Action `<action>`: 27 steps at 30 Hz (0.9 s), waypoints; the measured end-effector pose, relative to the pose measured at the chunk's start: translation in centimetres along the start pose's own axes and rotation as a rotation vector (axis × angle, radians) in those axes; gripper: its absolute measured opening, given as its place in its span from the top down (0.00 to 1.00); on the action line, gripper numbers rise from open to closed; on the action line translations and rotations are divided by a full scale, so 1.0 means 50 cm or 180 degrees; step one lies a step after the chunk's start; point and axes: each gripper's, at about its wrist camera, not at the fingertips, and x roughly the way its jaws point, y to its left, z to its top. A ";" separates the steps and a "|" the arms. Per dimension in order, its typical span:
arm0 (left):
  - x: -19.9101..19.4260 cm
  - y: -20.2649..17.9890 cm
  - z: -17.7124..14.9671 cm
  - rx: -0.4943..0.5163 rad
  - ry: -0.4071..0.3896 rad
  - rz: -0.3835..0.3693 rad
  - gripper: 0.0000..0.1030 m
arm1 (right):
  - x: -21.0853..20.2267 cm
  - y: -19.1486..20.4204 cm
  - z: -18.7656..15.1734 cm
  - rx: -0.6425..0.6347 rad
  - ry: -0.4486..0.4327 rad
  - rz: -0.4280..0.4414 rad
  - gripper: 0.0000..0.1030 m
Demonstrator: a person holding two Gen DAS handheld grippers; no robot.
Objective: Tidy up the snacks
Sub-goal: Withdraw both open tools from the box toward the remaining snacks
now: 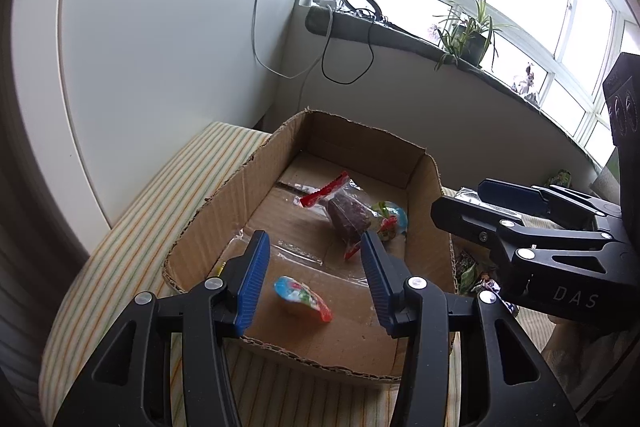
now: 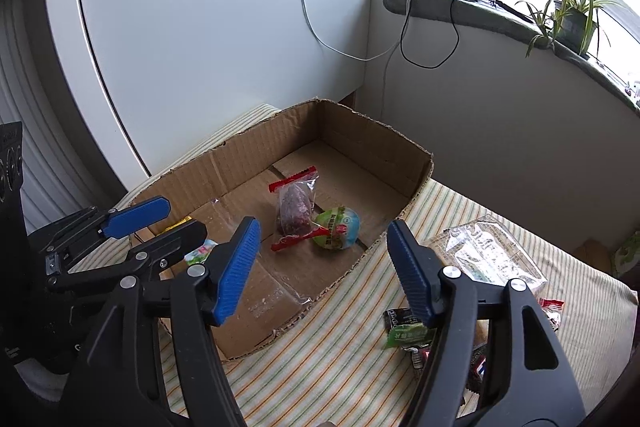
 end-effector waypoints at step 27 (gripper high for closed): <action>0.009 -0.184 0.000 0.0395 -0.0012 -0.0236 0.30 | -0.140 -0.280 -0.110 0.0732 -0.0090 -0.0449 0.08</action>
